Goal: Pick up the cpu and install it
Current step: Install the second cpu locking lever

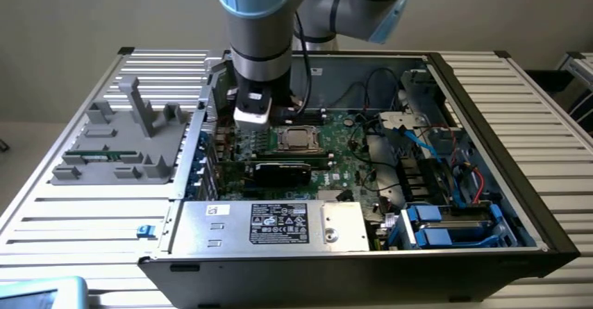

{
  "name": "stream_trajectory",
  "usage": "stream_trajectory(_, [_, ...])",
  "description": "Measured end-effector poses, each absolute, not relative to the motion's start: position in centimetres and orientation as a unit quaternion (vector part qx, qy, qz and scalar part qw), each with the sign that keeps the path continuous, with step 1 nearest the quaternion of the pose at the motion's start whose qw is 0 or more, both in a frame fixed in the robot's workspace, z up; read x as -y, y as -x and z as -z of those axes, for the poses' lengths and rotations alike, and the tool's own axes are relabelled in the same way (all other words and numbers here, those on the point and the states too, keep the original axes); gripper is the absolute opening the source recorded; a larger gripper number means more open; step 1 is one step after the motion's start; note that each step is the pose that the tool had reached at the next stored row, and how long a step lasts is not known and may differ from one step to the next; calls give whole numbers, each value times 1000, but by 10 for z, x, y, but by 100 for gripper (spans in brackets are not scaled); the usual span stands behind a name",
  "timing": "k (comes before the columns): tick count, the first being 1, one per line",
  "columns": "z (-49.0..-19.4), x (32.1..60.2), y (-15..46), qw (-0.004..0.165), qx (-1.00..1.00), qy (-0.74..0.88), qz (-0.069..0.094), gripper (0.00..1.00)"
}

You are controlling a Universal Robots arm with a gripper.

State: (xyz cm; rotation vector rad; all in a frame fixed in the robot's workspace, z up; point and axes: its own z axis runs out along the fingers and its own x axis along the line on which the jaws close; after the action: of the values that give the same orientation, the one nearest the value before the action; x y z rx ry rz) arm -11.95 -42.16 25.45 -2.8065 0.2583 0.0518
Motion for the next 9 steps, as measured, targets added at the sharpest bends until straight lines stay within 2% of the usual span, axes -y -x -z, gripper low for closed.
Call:
stream_trajectory(5, [-276, 421, 118, 158, -91, 983, -18, 11])
stream_trajectory(9, [-282, 415, 116, 141, -91, 986, -16, 11])
